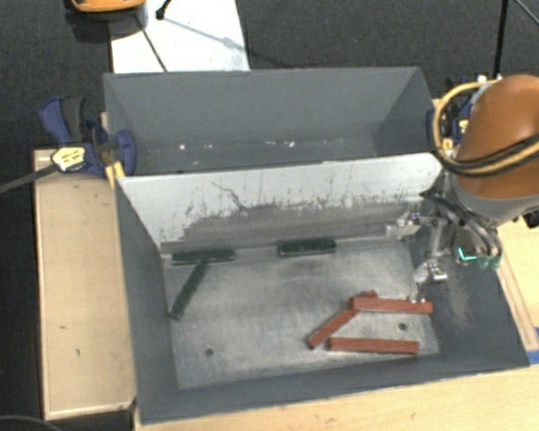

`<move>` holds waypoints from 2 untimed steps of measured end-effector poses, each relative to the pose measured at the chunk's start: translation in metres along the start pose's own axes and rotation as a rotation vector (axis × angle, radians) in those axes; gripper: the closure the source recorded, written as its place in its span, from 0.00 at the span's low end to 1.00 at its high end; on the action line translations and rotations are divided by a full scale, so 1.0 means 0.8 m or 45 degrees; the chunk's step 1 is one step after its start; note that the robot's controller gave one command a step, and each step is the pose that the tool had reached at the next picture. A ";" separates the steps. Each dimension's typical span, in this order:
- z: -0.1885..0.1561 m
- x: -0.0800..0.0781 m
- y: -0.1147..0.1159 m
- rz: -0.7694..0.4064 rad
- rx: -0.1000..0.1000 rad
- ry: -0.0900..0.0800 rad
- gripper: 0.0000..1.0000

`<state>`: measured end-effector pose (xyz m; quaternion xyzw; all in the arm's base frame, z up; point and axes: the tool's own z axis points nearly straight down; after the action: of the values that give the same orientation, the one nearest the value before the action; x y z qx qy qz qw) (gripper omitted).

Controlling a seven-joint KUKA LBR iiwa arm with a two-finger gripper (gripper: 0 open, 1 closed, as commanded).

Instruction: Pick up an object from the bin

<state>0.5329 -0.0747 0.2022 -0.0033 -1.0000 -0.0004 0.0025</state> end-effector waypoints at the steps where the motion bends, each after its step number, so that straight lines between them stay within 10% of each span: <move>1: -0.005 -0.002 0.000 -0.003 0.002 -0.010 0.00; 2: 0.062 -0.010 -0.002 -0.070 0.003 -0.019 0.00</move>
Offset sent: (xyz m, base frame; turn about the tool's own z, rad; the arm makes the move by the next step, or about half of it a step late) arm 0.0118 -0.0029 -0.1322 -0.1274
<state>0.5409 -0.0760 0.1524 0.0243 -0.9997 0.0006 -0.0049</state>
